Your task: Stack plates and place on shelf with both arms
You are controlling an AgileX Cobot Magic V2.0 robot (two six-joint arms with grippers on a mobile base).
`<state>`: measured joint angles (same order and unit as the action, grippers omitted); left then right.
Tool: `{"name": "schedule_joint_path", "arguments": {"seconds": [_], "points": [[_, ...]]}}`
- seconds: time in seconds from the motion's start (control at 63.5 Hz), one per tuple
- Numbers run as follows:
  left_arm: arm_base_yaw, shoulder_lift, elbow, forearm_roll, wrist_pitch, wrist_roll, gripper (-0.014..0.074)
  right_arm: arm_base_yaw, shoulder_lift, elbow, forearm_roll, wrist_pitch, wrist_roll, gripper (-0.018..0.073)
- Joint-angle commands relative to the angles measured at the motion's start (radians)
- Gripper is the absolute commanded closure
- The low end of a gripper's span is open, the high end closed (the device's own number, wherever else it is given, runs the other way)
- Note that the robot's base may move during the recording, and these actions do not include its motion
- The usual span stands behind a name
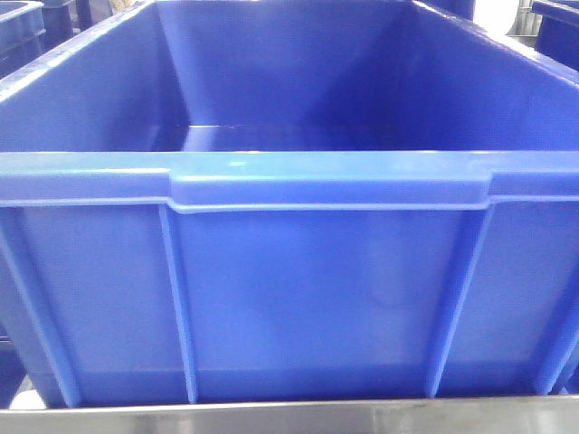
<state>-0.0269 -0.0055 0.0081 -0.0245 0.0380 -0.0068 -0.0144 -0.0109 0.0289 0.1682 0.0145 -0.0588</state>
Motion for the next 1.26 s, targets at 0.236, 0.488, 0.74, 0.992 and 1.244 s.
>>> {"name": "schedule_joint_path", "arguments": {"seconds": [0.236,0.488,0.74,0.992,1.244], "points": [[0.012,-0.020,0.025,-0.002,-0.044,-0.010,0.0513,-0.007,-0.021,-0.016,-0.003,-0.084,-0.002,0.0502],[0.012,-0.020,0.025,-0.002,-0.044,-0.010,0.0513,-0.007,-0.021,-0.016,-0.003,-0.084,-0.002,0.0502],[0.012,-0.020,0.025,-0.002,-0.044,-0.010,0.0513,-0.007,-0.021,-0.016,-0.003,-0.084,-0.002,0.0502],[0.012,-0.020,0.025,-0.002,-0.044,-0.010,0.0513,-0.007,-0.021,-0.016,-0.003,-0.084,-0.002,0.0502],[0.012,-0.020,0.025,-0.002,-0.044,-0.010,0.0513,-0.007,-0.021,-0.016,-0.003,-0.084,-0.002,0.0502]]}}
